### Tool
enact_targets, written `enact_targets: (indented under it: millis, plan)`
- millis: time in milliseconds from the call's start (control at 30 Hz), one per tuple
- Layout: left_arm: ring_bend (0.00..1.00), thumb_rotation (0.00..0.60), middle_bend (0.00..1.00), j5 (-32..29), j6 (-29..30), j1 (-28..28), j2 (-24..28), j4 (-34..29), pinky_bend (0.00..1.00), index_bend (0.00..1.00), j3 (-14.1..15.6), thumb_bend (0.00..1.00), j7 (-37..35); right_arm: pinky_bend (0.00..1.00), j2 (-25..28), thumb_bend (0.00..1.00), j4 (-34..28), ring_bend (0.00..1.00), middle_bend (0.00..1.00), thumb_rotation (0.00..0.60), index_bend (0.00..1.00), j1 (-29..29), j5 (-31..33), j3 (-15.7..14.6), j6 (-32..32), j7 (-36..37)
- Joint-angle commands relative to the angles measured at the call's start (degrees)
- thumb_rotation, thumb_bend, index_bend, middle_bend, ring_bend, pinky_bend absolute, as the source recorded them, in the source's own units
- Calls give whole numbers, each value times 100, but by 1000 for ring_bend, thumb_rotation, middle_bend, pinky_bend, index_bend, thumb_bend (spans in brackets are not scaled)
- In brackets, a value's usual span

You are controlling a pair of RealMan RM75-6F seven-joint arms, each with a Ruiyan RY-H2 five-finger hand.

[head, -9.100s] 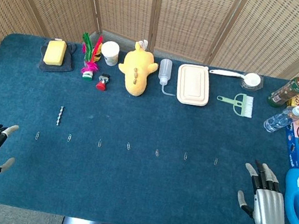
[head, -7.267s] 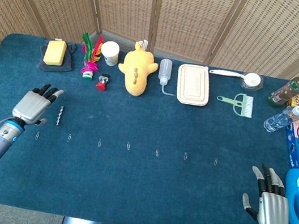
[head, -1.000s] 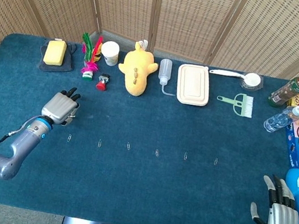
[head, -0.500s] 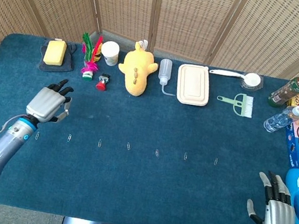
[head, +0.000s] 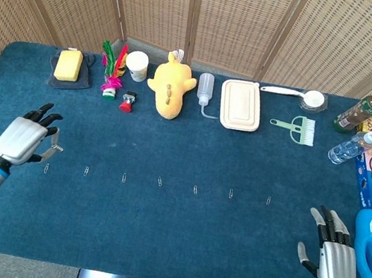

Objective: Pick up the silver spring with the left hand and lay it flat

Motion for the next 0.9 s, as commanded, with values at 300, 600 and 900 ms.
enact_targets:
  millis: [300, 600, 900]
  plan:
    - [47, 582, 211, 81, 246, 561, 197, 79, 220, 622, 313, 719, -46, 140, -27, 392, 75, 63, 114, 600, 119, -28, -2, -39, 51, 90]
    - [47, 583, 211, -56, 60, 719, -67, 425, 220, 622, 379, 719, -18, 140, -21, 392, 98, 63, 114, 600, 117, -37, -29, -49, 99, 154]
    - [47, 582, 211, -215, -253, 681, -576, 846, 220, 622, 289, 718, 196, 141, 4, 391, 134, 63, 114, 600, 113, -106, -24, -96, 172, 327]
